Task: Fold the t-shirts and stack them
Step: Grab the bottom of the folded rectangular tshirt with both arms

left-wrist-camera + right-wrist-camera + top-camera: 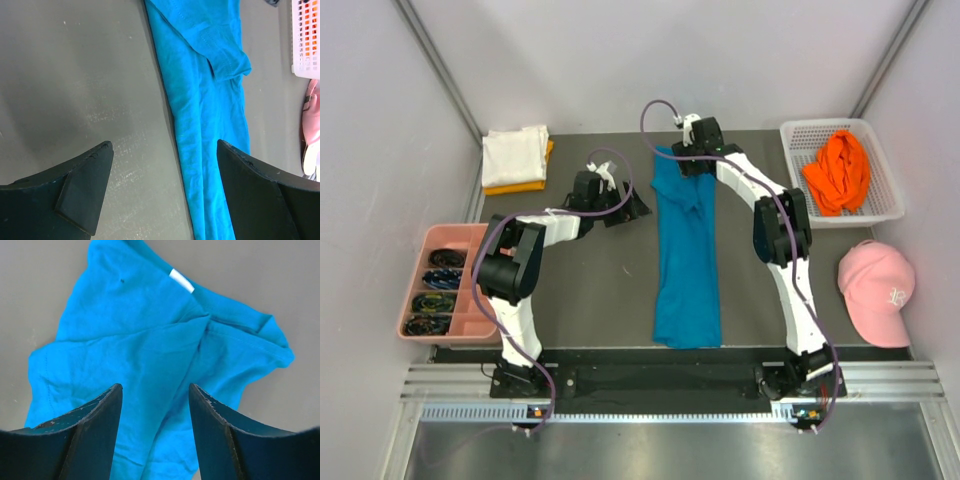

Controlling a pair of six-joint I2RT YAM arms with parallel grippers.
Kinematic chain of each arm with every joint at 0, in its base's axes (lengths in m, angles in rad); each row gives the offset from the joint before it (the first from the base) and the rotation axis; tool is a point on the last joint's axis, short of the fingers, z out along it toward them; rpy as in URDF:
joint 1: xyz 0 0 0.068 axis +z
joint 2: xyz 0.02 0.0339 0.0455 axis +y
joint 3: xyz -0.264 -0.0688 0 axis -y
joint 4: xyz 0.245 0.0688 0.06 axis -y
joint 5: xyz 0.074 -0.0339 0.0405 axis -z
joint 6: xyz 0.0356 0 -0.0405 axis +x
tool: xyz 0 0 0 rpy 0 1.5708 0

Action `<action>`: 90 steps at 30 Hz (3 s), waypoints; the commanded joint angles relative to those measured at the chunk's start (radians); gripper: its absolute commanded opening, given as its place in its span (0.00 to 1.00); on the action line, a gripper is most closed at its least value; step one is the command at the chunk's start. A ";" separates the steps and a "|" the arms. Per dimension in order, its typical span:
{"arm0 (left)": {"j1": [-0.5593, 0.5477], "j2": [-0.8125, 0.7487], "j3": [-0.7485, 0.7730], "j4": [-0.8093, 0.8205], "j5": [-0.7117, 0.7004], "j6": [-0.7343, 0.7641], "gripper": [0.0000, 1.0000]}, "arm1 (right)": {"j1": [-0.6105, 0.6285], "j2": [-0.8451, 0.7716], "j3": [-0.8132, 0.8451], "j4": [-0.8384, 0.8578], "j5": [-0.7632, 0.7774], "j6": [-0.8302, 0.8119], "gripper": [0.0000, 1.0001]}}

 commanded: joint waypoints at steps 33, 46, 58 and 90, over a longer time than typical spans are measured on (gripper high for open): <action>0.000 0.018 -0.009 0.071 0.051 -0.019 0.88 | -0.001 0.087 0.129 -0.066 -0.118 -0.065 0.38; 0.000 0.027 -0.007 0.075 0.057 -0.021 0.88 | -0.001 0.082 0.110 -0.053 -0.094 -0.070 0.00; 0.000 0.035 -0.007 0.077 0.062 -0.024 0.88 | -0.001 0.030 0.047 0.001 -0.011 -0.071 0.00; 0.000 0.043 -0.010 0.085 0.085 -0.041 0.87 | -0.002 -0.067 -0.031 0.058 0.046 -0.074 0.00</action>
